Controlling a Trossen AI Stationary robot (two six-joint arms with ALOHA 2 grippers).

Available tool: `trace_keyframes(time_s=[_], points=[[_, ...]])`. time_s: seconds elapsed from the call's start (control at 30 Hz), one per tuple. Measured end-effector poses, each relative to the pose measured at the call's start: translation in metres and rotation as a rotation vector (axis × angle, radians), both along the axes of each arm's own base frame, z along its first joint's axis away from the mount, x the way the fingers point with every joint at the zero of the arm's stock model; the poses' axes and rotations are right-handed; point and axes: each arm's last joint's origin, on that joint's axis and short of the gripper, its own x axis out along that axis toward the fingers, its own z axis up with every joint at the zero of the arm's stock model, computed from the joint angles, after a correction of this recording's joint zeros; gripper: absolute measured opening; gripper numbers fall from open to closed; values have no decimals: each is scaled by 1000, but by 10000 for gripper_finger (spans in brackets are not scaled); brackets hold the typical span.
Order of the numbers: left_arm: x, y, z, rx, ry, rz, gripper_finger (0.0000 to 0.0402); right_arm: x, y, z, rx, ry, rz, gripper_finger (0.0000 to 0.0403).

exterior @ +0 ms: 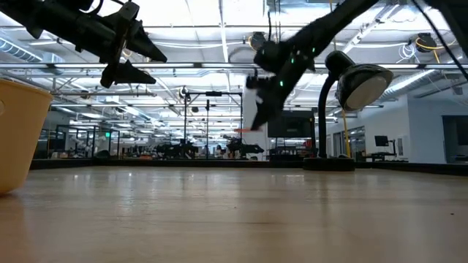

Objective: Pick and place rubber bands into bin
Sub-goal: Put the orange rubberband into the yellow bin

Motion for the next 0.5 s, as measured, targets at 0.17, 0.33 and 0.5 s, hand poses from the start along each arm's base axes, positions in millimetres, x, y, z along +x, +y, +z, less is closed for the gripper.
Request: trace_keyframes(time_s=[0.17,0.33,0.5], points=[[1,0,3,-1,-31,1,324,2,36,55,-56,-162,48,1],[2,0,6,4,-68,1,324,1,78,102,-79,-337,101,0],[2,-1,7,-8,-75,-49,324,3,121,134,-66,-498,174,0]])
